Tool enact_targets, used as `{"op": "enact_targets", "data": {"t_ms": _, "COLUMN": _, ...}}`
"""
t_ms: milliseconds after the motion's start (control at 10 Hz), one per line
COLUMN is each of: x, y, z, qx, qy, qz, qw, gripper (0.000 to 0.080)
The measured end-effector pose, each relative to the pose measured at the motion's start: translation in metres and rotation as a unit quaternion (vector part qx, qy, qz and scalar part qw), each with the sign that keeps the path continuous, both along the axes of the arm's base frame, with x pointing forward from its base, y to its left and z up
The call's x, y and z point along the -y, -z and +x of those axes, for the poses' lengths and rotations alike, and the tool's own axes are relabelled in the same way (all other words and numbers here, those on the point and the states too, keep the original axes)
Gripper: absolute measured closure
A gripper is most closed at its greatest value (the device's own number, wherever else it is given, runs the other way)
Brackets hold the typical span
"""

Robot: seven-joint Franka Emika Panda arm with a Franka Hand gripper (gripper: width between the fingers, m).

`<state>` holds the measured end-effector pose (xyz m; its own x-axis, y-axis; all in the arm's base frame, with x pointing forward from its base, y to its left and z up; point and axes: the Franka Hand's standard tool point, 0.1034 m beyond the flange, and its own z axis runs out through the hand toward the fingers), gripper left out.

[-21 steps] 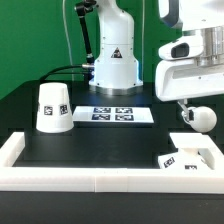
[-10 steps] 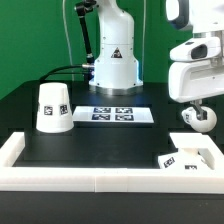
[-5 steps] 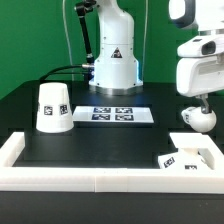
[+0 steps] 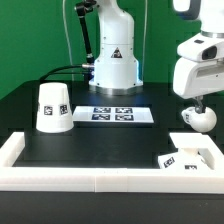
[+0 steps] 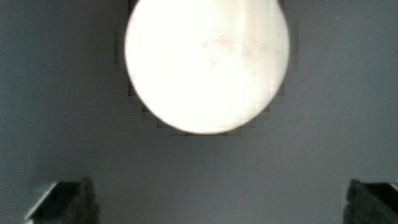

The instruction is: Assemble lamp

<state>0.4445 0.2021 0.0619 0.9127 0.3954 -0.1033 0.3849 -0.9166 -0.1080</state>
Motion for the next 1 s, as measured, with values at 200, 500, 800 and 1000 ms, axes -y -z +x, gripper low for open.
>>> {"op": "enact_targets", "data": {"t_ms": 200, "x": 0.005, "y": 0.007, "z": -0.017, "qx": -0.056, "qy": -0.012, "qz": -0.028, "qw": 0.998, "gripper": 0.01}}
{"op": "enact_targets", "data": {"t_ms": 500, "x": 0.019, "y": 0.0, "z": -0.016, "qx": -0.132, "qy": -0.011, "qz": -0.064, "qw": 0.989, "gripper": 0.01}}
{"op": "enact_targets", "data": {"t_ms": 800, "x": 0.02, "y": 0.0, "z": -0.023, "qx": -0.235, "qy": -0.013, "qz": -0.096, "qw": 0.967, "gripper": 0.01}}
{"op": "enact_targets", "data": {"t_ms": 1000, "x": 0.02, "y": 0.002, "z": -0.028, "qx": -0.299, "qy": -0.012, "qz": -0.119, "qw": 0.947, "gripper": 0.01}}
